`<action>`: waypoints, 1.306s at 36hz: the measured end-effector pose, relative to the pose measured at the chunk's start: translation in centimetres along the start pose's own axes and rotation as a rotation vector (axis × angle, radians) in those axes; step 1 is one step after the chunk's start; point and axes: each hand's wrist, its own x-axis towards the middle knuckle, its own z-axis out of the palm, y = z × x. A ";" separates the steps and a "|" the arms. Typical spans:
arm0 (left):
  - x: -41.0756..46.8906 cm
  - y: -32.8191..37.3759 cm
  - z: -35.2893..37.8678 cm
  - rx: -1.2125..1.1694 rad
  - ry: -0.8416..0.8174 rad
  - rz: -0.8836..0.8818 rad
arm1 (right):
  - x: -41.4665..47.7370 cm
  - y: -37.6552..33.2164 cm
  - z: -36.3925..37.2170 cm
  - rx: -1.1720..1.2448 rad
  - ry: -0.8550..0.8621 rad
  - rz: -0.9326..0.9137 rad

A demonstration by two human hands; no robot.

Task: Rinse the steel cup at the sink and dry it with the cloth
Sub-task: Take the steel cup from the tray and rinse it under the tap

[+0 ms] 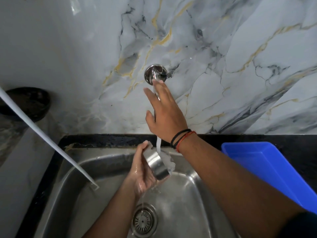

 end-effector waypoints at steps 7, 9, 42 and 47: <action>-1.2 0.5 0.7 0.859 0.389 0.155 | -6.2 -1.2 3.6 0.253 0.030 0.447; -1.2 0.6 0.3 1.135 0.482 0.224 | -8.1 -1.0 4.7 0.297 -0.129 0.556; 0.0 -3.6 -0.3 -0.136 -0.096 0.298 | -16.8 6.8 2.5 0.562 -0.293 0.964; 0.2 -5.4 1.3 -0.204 -0.445 0.167 | -18.5 8.4 1.1 0.476 -0.279 0.902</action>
